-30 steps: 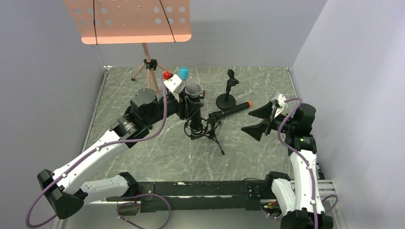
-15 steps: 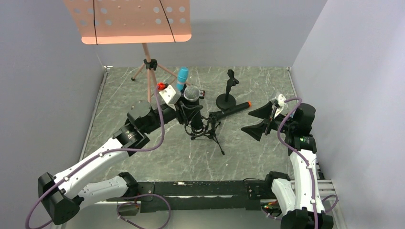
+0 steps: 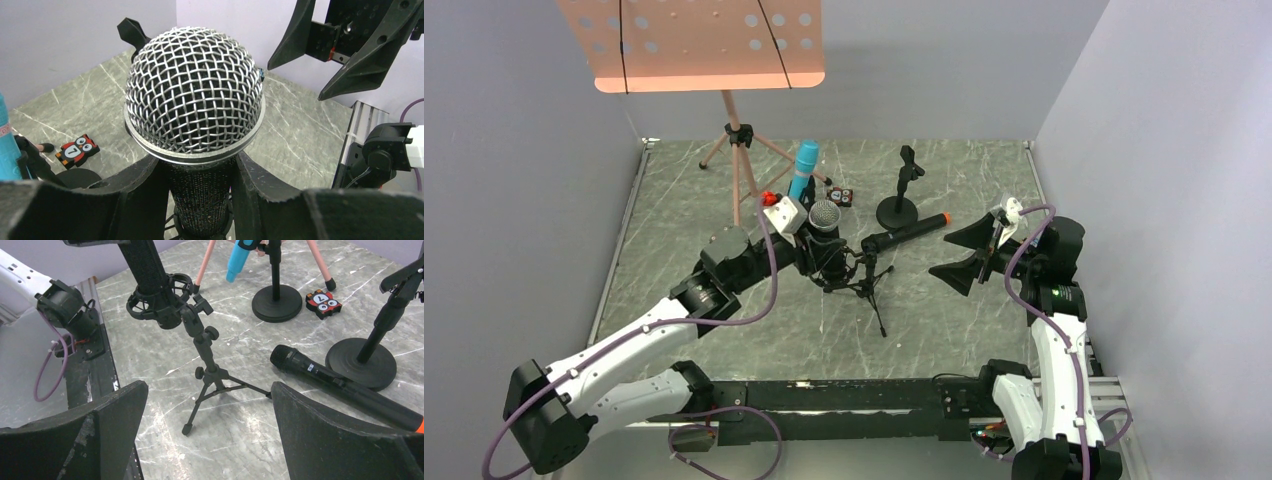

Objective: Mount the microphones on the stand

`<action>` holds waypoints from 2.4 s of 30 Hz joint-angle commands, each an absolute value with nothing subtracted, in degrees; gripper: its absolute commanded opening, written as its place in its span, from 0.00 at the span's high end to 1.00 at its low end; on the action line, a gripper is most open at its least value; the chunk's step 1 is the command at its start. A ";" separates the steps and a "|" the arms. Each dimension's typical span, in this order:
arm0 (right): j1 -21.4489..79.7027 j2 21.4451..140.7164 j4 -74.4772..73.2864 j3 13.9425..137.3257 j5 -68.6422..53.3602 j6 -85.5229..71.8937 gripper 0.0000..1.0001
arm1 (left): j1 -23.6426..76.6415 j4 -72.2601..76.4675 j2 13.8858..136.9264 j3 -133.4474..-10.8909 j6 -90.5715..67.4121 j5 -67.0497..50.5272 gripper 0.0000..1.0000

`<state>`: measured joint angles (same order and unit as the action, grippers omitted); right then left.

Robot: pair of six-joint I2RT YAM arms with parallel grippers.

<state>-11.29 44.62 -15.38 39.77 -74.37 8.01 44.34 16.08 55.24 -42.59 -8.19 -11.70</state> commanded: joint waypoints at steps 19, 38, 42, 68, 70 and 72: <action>-11.51 45.10 -14.50 39.86 -74.71 10.33 0.00 | 44.49 22.34 61.31 -32.66 -12.93 -9.89 0.79; -2.34 53.57 -40.98 42.54 -74.99 53.97 0.00 | 44.38 0.22 35.49 -33.47 -15.98 -0.19 0.01; 7.05 61.55 -53.99 45.00 -74.06 76.76 0.01 | 44.40 -1.77 25.34 -24.70 -22.77 1.86 0.01; 21.72 75.49 22.27 34.69 -60.06 12.70 0.10 | 44.34 -8.28 6.56 -10.40 -35.68 6.28 0.01; 22.00 76.07 26.02 33.47 -60.44 10.10 0.11 | 44.30 -7.51 7.97 -10.70 -35.66 5.81 0.01; 22.25 76.53 30.41 32.19 -60.68 6.86 0.12 | 44.31 -6.88 9.13 -10.72 -35.83 5.49 0.01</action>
<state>21.52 75.88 17.50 34.33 -60.38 15.66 44.34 -10.72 7.16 -8.88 -35.05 6.48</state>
